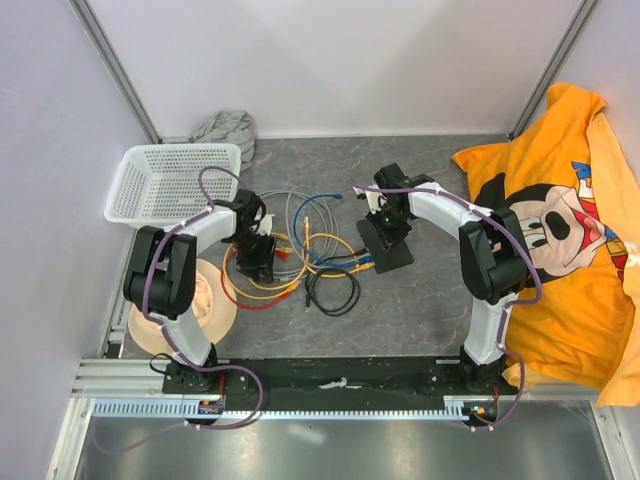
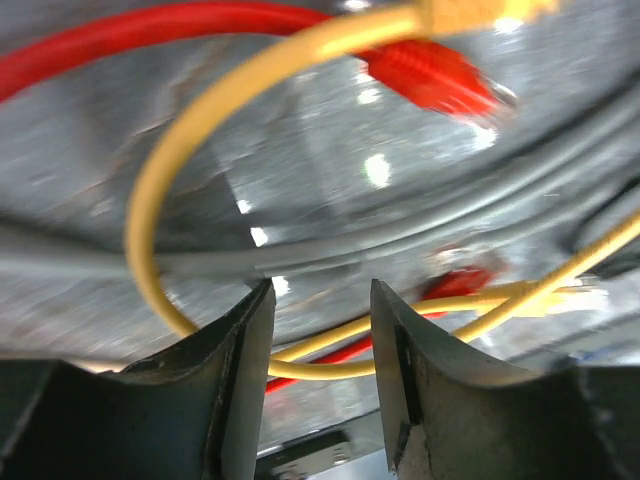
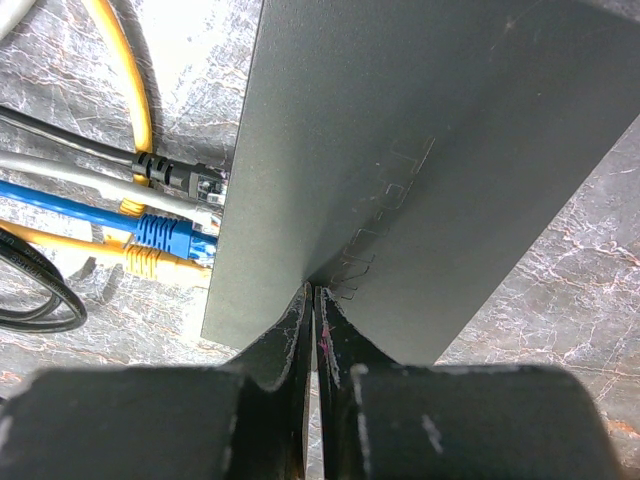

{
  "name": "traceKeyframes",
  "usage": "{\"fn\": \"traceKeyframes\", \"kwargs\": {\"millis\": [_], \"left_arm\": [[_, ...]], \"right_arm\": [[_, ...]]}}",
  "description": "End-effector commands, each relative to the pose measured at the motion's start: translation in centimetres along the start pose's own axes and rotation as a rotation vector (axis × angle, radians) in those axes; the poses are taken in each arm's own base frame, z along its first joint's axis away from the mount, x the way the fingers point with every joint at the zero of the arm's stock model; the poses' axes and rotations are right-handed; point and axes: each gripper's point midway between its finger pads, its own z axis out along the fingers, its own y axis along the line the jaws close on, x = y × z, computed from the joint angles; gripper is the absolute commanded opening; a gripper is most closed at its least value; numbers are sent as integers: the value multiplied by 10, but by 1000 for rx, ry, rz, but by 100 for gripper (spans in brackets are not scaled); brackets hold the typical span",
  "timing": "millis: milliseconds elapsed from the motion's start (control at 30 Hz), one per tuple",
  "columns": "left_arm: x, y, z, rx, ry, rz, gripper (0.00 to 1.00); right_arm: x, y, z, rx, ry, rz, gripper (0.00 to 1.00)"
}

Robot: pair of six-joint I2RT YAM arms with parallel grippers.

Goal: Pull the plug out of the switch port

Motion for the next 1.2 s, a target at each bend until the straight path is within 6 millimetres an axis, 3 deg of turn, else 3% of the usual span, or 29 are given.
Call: {"fn": "traceKeyframes", "kwargs": {"millis": [0,67,133,200,267,333,367,433,467,533,567,633,667,833,1033,1167], "left_arm": [[5,37,-28,-169,-45,91,50],[20,49,-33,-207,-20,67,50],[17,45,-45,-191,-71,74,49],[-2,34,-61,-164,-164,74,50],[-42,14,-97,-121,-342,60,50],[-74,-21,-132,13,-493,105,50],[-104,-42,-163,73,-634,152,51],[-119,-99,-195,274,-746,322,52],[-128,-119,-205,328,-800,437,54],[-123,-164,-212,485,-781,612,54],[-129,-169,-188,530,-710,600,54],[-130,-187,-177,647,-638,617,54],[-134,-189,-157,682,-570,569,54],[-151,-203,-117,779,-475,475,54],[-164,-212,-73,832,-376,388,54],[-165,-218,-45,810,-317,387,54]], "right_arm": [[14,10,50,-39,42,-21,10],[15,10,50,-38,43,-24,10],[16,10,51,-38,43,-24,10],[16,10,51,-38,43,-22,10],[15,10,51,-40,43,-22,11],[15,11,51,-41,45,-22,11],[15,10,51,-41,45,-20,11],[16,11,52,-42,48,-21,12],[16,11,52,-42,48,-20,12],[16,10,52,-37,46,-19,13],[16,10,51,-34,45,-15,13],[7,8,45,-22,18,-15,13],[4,8,42,-19,6,-18,13],[-14,4,12,9,-63,-18,14],[3,1,-10,9,-81,16,11],[23,5,-1,-20,-27,20,2]]}}
